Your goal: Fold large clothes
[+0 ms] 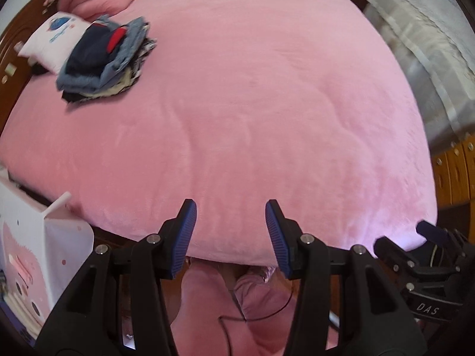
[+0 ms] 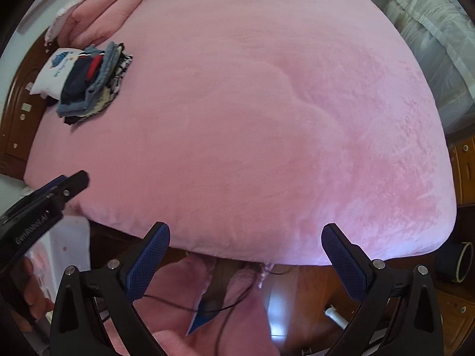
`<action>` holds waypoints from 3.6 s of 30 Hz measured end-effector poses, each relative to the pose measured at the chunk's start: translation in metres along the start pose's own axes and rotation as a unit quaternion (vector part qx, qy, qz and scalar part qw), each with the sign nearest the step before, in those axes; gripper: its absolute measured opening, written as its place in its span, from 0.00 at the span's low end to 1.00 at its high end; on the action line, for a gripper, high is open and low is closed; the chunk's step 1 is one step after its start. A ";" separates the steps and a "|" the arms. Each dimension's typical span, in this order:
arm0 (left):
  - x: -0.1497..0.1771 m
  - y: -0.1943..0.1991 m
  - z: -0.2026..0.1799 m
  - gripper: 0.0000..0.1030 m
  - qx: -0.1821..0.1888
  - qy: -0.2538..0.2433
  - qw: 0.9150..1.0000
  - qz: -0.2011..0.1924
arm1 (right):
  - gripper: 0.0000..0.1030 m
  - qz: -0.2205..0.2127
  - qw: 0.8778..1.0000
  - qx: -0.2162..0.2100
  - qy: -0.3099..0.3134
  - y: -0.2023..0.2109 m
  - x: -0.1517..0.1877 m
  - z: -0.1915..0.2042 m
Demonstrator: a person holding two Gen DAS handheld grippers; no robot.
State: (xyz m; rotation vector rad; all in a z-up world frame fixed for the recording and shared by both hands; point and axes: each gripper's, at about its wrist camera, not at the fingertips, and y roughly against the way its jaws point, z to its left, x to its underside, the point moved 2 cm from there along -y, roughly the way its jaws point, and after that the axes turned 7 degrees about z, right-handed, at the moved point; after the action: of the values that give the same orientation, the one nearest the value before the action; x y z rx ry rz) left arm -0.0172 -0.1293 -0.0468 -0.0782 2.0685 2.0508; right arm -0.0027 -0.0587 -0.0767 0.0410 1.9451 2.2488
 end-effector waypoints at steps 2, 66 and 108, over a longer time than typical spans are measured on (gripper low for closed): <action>0.001 0.008 -0.007 0.44 0.003 -0.005 1.000 -0.002 | 1.00 -0.004 1.000 -0.011 -0.005 0.010 0.003 0.001; 0.013 0.062 -0.018 0.99 0.031 -0.023 0.995 -0.087 | 1.00 -0.131 0.991 0.024 0.006 0.093 0.015 0.018; -0.002 0.066 -0.027 0.99 0.006 -0.043 0.994 -0.101 | 1.00 -0.134 0.991 0.029 -0.002 0.096 0.011 0.019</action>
State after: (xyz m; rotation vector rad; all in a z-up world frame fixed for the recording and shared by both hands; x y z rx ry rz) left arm -0.0317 -0.1550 0.0179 -0.1865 1.9368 1.8875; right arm -0.0211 -0.0511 0.0195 -0.1980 1.8848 2.0192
